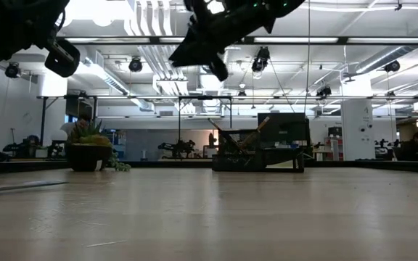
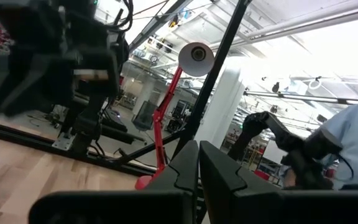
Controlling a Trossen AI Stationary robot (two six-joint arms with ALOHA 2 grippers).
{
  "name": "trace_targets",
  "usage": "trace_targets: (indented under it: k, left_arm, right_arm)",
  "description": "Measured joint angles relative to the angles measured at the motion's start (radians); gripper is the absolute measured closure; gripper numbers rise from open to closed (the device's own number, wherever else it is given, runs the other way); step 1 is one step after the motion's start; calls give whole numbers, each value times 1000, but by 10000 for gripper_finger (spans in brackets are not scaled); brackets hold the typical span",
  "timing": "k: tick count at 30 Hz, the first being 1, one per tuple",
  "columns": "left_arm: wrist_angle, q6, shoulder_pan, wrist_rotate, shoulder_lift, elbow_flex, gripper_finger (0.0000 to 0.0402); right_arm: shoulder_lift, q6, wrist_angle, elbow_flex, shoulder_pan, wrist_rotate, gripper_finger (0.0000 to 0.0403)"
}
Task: Pick and place office supplies into organizer
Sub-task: Put the black pen into the black desk organizer
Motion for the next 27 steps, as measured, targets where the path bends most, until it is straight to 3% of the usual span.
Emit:
trace_targets:
  k: [9, 12, 18, 23, 27]
  left_arm:
    - [3, 0, 0, 0, 0, 0, 402]
    - [34, -5, 0, -42, -1, 0, 402]
    - [303, -180, 0, -120, 0, -1, 402]
    - [543, -182, 0, -137, -2, -1, 402]
    - [625, -182, 0, -137, -2, -1, 402]
  right_arm:
    - [177, 7, -3, 164, 14, -1, 351]
    - [216, -24, -6, 240, 20, -3, 351]
    - [277, -183, -163, 407, 21, 1, 351]
    - [336, -206, -329, 522, 14, 1, 351]
    - [355, -203, -366, 540, 11, 4, 351]
